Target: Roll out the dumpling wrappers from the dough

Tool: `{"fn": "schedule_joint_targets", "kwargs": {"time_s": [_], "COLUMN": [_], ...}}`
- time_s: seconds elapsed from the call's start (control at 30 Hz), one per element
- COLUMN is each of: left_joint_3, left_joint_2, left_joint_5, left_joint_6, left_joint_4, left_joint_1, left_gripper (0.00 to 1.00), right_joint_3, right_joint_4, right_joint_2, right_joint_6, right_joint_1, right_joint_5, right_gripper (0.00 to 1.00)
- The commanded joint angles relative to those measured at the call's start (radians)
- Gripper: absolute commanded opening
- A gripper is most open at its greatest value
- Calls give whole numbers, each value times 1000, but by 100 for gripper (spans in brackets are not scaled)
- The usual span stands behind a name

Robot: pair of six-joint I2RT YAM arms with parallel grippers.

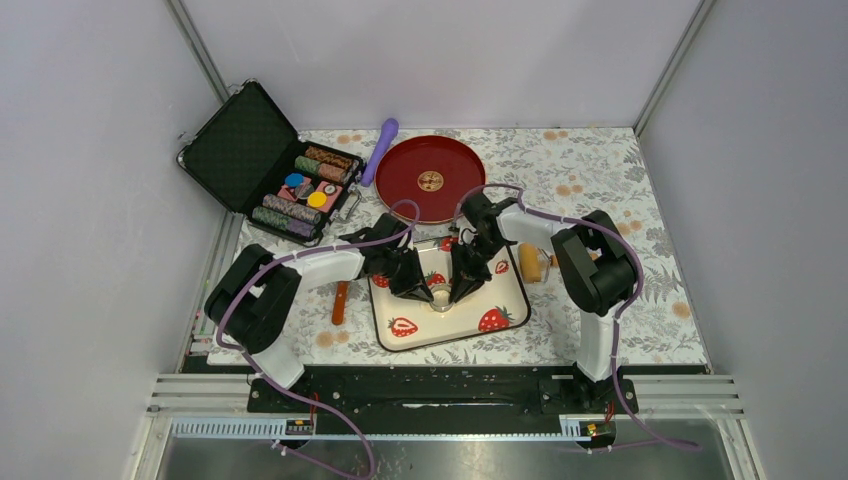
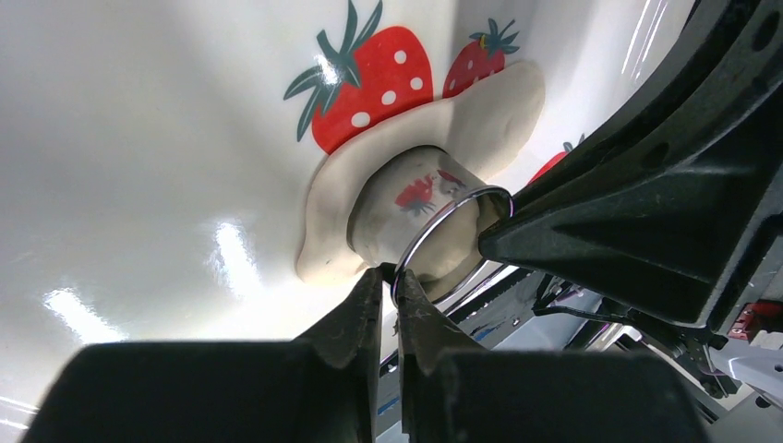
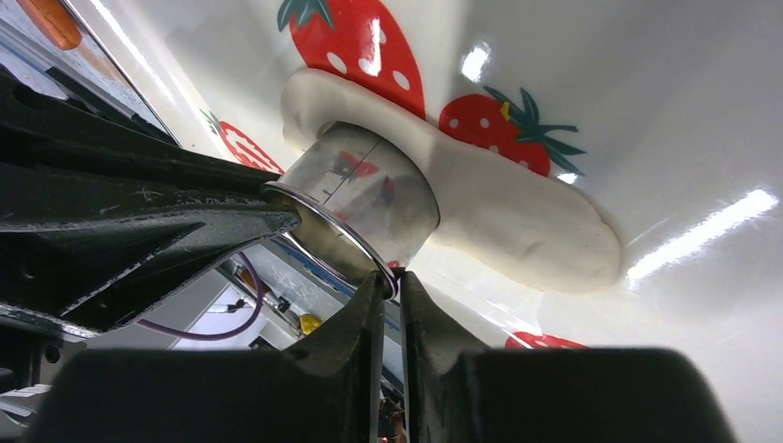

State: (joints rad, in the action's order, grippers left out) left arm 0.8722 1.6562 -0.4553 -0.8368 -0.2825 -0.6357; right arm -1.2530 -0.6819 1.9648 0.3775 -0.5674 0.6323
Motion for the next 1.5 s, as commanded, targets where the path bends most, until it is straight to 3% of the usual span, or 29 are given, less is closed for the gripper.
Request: {"fn": "schedule_joint_targets", "kwargs": {"time_s": [0.0, 0.17, 0.43, 0.6, 0.8, 0.93, 1.2, 1.47], "left_joint_3": [-35, -51, -50, -6, 109, 186, 276, 129], "left_joint_2": [45, 58, 53, 36, 16, 8, -40, -200], "left_joint_5": [68, 78, 104, 100, 112, 94, 74, -11], "left_joint_6": [44, 44, 44, 49, 64, 64, 50, -51], "left_joint_4": [-63, -70, -101, -122, -182, -199, -218, -48], "left_joint_1": [-8, -12, -13, -13, -13, -13, -10, 50], "left_gripper": [0, 0, 0, 0, 31, 41, 50, 53], "right_joint_3": [28, 43, 52, 26, -35, -90, -206, -171], "right_joint_4": [-12, -4, -16, -43, -87, -132, -214, -198], "right_joint_2": [24, 38, 47, 19, -1, -15, -68, -126], "right_joint_6": [-8, -8, -7, -12, -14, -23, -28, -27], "right_joint_1": [1, 1, 1, 1, 1, 2, 3, 55], "right_joint_5": [-19, -14, -29, -43, -36, -43, -46, -15], "right_gripper": [13, 4, 3, 10, 16, 28, 55, 59]}}
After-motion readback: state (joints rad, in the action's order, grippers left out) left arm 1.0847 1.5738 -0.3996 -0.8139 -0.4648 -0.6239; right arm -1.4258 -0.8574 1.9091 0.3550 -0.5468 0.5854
